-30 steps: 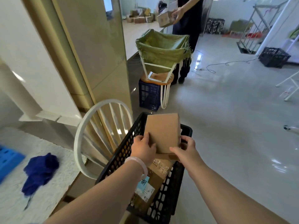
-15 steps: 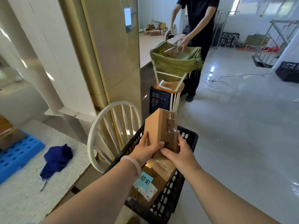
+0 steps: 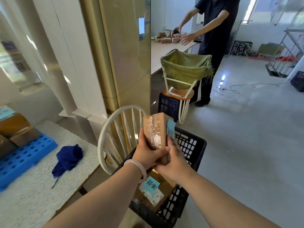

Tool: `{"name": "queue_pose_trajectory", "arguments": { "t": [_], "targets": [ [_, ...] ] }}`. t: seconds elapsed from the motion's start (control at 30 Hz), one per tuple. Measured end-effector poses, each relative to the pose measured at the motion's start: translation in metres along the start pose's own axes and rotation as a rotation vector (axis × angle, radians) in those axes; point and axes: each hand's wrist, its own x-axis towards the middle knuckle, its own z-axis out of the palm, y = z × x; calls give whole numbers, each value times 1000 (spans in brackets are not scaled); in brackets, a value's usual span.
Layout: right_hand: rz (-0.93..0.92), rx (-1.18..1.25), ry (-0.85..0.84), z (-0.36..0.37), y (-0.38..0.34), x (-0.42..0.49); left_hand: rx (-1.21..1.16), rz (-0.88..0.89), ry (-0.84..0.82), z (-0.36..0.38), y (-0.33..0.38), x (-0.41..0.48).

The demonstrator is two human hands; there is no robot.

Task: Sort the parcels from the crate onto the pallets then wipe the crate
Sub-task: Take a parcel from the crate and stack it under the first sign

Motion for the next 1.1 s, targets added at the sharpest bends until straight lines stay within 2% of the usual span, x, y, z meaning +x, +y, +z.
{"name": "queue_pose_trajectory", "arguments": {
  "t": [0.13,0.3,0.43,0.5,0.6,0.73,0.83,0.9,1.1],
  "targets": [
    [-53,-3,-22,-1,6,-5,-130,-81,-12,-17,-10,-5],
    [11,-43,157,-6,3,2,-250,-222,-46,-39,-19,-19],
    [185,224,137,0,-15,10,-354,-252,-74,-55,-25,-28],
    [242,248,85,8,-25,13,-310,-229,-80,-67,-23,-33],
    [206,233,73,23,-40,18,-179,-175,-100,-93,-15,-36],
    [165,477,85,34,-62,27,-124,-187,-159,-144,-8,-46],
    [187,650,-16,42,-81,34,-86,-192,-200,-179,-5,-59],
    [208,717,-83,55,-95,36,-36,-189,-160,-202,-3,-67],
    [209,809,-115,117,-133,30,42,-191,59,-270,-7,-100]
  ]
}}
